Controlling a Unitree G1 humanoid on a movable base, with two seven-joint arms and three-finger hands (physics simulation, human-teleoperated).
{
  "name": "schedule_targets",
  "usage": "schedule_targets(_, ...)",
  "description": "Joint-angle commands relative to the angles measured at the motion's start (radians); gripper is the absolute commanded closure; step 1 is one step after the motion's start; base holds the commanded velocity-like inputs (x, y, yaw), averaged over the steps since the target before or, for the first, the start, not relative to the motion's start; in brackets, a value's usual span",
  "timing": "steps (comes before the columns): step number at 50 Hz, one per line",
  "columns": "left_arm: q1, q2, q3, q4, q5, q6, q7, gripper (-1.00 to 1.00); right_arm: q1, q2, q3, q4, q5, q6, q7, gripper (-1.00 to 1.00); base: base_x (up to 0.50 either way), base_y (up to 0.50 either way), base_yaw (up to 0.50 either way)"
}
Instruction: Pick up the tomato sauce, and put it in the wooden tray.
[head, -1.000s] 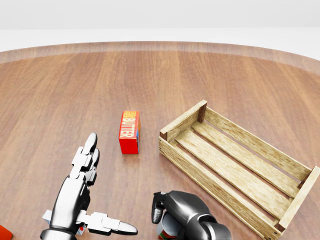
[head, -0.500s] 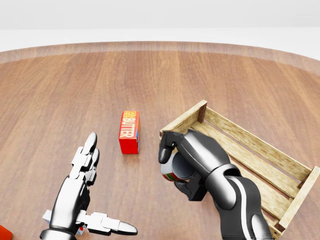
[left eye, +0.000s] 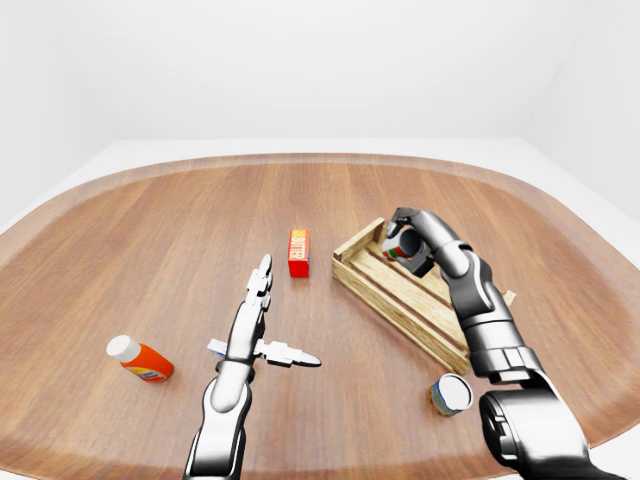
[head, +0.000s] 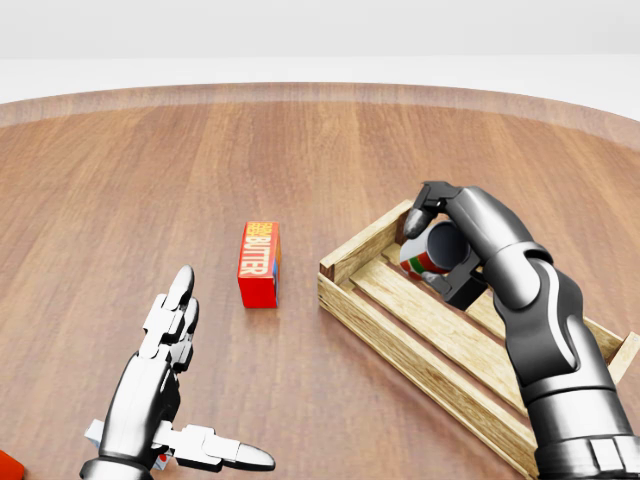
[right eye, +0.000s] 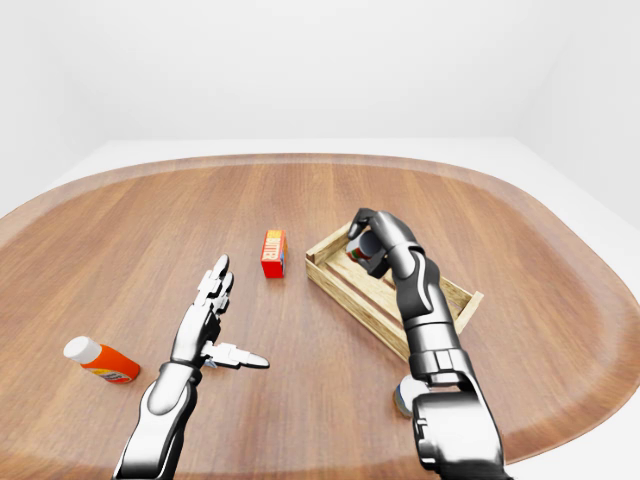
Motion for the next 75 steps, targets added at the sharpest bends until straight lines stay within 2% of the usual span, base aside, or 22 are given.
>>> schedule_targets(1, -0.001, 0.000, 0.001, 0.001, -0.001, 0.000, 0.000, -1.00, -0.227, -0.090, -0.019, 0.501, 0.085, -0.097, -0.160, 1.00, 0.00, 0.00, 0.00)
schedule_targets(2, -0.001, 0.000, 0.001, 0.001, -0.001, 0.000, 0.000, -1.00, -0.254, -0.096, -0.015, 0.579, 0.087, -0.125, -0.186, 1.00, 0.00, 0.00, 0.00)
schedule_targets(5, -0.001, 0.000, 0.001, 0.001, -0.002, 0.000, -0.001, -1.00, -0.291, -0.104, -0.010, 0.674, 0.097, -0.152, -0.215, 1.00, 0.00, 0.00, 0.00)
schedule_targets(7, -0.001, 0.000, 0.001, 0.001, -0.001, 0.000, 0.000, -1.00, -0.311, -0.108, -0.007, 0.720, 0.104, -0.165, -0.232, 1.00, 0.00, 0.00, 0.00)
schedule_targets(11, -0.001, 0.000, 0.001, 0.001, -0.002, 0.000, 0.000, -1.00, -0.331, -0.109, -0.002, 0.774, 0.106, -0.165, -0.246, 1.00, 0.00, 0.00, 0.00)
schedule_targets(24, -0.003, 0.000, 0.002, -0.001, -0.003, 0.000, -0.001, -1.00, -0.348, -0.097, -0.011, 0.861, 0.061, -0.095, -0.241, 1.00, 0.00, 0.00, 0.00)
schedule_targets(25, -0.003, 0.000, 0.001, -0.001, -0.003, 0.000, -0.001, -1.00, -0.348, -0.096, -0.015, 0.866, 0.058, -0.080, -0.236, 1.00, 0.00, 0.00, 0.00)
schedule_targets(31, -0.002, 0.000, 0.001, -0.003, -0.002, 0.000, 0.000, -1.00, -0.345, -0.094, -0.018, 0.878, 0.016, -0.031, -0.216, 1.00, 0.00, 0.00, 0.00)
schedule_targets(34, -0.002, 0.000, 0.001, -0.003, -0.003, 0.000, -0.001, -1.00, -0.342, -0.091, -0.032, 0.882, 0.008, -0.023, -0.216, 1.00, 0.00, 0.00, 0.00)
schedule_targets(37, -0.003, 0.000, 0.001, -0.002, -0.004, 0.000, -0.001, -1.00, -0.342, -0.089, -0.036, 0.884, -0.010, 0.009, -0.235, 1.00, 0.00, 0.00, 0.00)
schedule_targets(59, -0.005, 0.000, 0.002, 0.000, -0.007, 0.000, -0.002, -1.00, -0.375, -0.072, -0.004, 0.896, -0.201, 0.009, -0.300, 1.00, 0.00, 0.00, 0.00)
schedule_targets(75, -0.002, 0.000, 0.003, -0.003, -0.010, 0.000, -0.004, -1.00, -0.355, -0.049, -0.034, 0.899, -0.211, 0.009, -0.301, 1.00, 0.00, 0.00, 0.00)
